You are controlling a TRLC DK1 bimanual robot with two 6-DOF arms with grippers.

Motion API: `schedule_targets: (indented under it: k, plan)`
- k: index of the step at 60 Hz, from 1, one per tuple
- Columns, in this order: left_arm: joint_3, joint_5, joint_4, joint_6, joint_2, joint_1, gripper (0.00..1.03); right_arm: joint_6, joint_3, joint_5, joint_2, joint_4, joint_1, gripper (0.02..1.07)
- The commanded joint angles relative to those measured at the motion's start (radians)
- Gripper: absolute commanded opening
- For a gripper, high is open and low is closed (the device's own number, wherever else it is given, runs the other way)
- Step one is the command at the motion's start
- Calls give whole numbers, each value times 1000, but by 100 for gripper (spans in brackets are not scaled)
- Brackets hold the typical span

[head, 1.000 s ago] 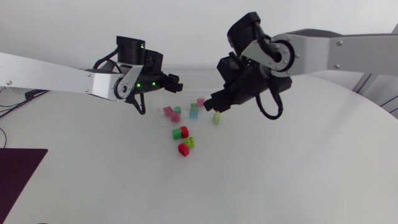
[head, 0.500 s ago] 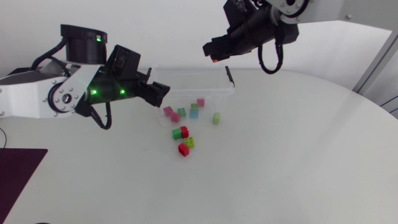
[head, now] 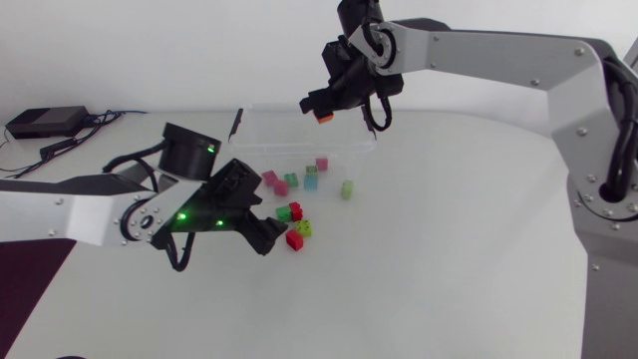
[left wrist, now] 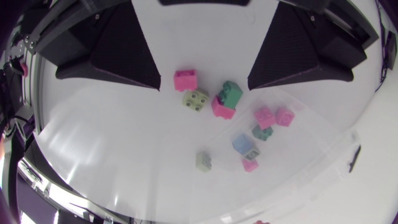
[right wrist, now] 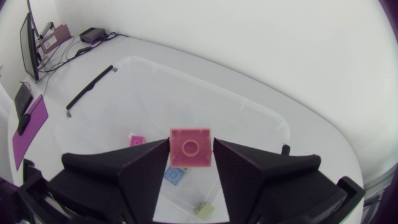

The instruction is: Pick up the duplo bricks and place them in the container

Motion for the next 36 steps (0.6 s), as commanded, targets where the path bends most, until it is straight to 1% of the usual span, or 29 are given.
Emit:
schedule_targets:
  k: [1, 4, 8, 20, 30, 36]
  plan:
    - [-1, 10, 10, 28, 85, -20, 98, -14, 44, 16, 45, -13, -8, 95]
    - [11, 10, 12, 36, 129, -32, 97, -14, 43, 17, 44, -15, -10, 102]
    - [31, 10, 16, 38, 169, -38, 96, -11, 15, 16, 15, -13, -11, 102]
    - [83, 10, 16, 31, 230, -52, 96, -11, -173, 11, -156, 47, -13, 102]
    - [135, 10, 16, 30, 310, -64, 96, -14, -430, 3, -384, 116, -17, 102]
    - [154, 10, 16, 30, 336, -64, 93, -13, -569, -9, -522, 139, -36, 102]
